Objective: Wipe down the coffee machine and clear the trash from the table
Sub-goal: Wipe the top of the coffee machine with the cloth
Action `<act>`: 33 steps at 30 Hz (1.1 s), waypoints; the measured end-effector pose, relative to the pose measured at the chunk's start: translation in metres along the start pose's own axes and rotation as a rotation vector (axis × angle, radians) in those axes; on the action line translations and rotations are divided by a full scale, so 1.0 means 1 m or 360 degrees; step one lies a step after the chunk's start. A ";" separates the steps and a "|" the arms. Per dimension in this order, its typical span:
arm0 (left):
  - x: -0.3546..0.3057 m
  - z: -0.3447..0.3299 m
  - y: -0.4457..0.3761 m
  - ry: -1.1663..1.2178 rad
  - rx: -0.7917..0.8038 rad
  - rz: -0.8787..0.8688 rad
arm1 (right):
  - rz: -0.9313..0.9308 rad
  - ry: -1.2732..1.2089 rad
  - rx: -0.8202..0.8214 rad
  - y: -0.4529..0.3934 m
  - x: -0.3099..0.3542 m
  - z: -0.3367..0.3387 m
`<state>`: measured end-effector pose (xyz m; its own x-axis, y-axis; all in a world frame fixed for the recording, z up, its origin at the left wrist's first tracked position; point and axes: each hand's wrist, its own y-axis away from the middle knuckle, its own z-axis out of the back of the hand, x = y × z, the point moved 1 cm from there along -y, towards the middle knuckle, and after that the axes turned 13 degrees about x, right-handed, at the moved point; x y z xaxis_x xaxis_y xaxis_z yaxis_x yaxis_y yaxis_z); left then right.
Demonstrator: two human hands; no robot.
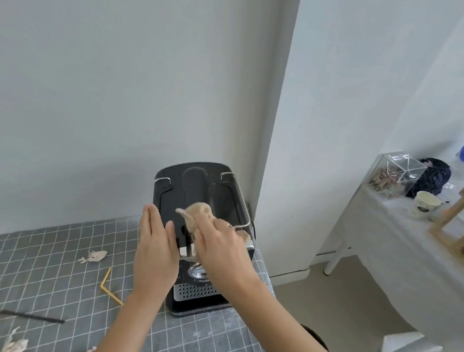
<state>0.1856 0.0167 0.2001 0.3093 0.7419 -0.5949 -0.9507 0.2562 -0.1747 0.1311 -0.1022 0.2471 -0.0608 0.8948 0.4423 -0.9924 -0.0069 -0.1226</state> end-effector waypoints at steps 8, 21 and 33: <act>0.020 -0.001 0.044 -0.0130 0.0090 0.0120 | 0.0152 -0.0737 -0.0083 0.051 -0.027 0.029; 0.029 -0.007 0.054 -0.0283 0.0067 0.0011 | 0.0146 -0.0531 0.0406 0.003 0.002 0.067; 0.025 -0.003 0.051 -0.0455 0.0025 0.0039 | -0.0301 0.0021 0.0495 -0.175 -0.029 0.010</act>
<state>0.1450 0.0464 0.1737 0.2822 0.8921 -0.3529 -0.9582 0.2440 -0.1494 0.3050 -0.1318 0.2643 0.1265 0.8988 0.4198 -0.9711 0.0259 0.2372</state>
